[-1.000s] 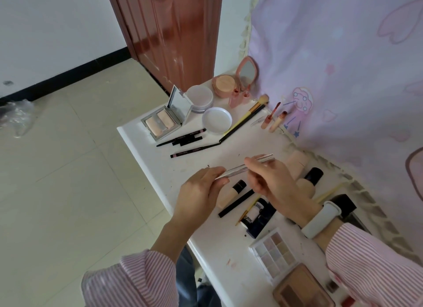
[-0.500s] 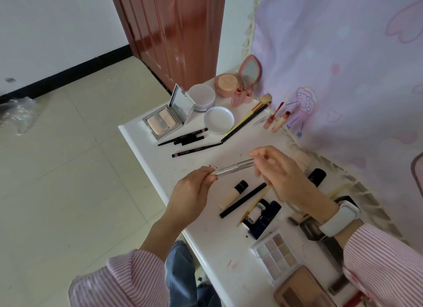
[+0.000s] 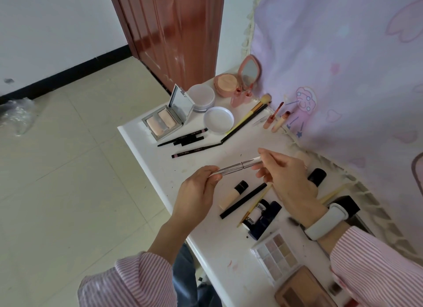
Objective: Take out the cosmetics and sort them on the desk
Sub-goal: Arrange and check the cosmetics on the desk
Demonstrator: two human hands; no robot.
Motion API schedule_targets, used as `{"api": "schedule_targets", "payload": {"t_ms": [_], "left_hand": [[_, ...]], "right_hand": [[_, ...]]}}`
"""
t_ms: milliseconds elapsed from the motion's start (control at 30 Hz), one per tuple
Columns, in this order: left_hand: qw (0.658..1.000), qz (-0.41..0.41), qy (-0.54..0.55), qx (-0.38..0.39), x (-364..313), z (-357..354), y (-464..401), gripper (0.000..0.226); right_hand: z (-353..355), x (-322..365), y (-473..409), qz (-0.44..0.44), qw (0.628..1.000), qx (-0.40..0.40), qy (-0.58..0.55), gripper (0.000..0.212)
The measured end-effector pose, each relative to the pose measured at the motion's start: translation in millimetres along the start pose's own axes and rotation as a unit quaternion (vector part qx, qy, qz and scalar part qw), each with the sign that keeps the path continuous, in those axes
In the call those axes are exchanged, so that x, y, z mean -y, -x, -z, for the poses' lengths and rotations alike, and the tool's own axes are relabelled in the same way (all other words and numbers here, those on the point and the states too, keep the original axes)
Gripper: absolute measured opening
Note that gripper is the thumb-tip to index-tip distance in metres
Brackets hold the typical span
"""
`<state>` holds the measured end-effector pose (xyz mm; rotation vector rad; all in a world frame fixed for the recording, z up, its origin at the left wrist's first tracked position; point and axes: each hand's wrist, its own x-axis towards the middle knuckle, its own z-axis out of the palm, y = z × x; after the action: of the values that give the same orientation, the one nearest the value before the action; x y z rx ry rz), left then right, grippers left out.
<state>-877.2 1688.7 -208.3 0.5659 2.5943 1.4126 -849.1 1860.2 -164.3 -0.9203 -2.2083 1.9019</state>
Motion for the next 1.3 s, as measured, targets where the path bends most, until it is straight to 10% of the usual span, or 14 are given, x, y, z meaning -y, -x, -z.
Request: {"api": "schedule_targets", "payload": {"t_ms": [400,667,833,1133,1300], "left_hand": [[0.933,0.159,0.279,-0.165,-36.0,-13.6,-18.9,0.013],[0.902,0.238,0.344,-0.103,-20.5,-0.3,-27.9,0.026],[0.908,0.221,0.350,0.064,-13.7,8.8,-18.9,0.022],[0.899,0.207,0.323,0.209,0.7,25.2,-16.5,0.022],[0.878,0.239,0.389,0.140,14.7,27.3,-13.3,0.023]], "right_hand": [[-14.6,2.0,-1.5,-0.009,0.971,-0.143,-0.193,0.006],[12.3,2.0,-7.8,0.022,0.994,0.105,-0.015,0.012],[34.8,2.5,-16.5,0.094,0.906,0.276,0.306,0.023],[73.0,15.8,-23.4,0.344,0.767,0.142,0.523,0.009],[92.1,10.1,-37.2,0.318,0.851,0.017,0.417,0.015]]}}
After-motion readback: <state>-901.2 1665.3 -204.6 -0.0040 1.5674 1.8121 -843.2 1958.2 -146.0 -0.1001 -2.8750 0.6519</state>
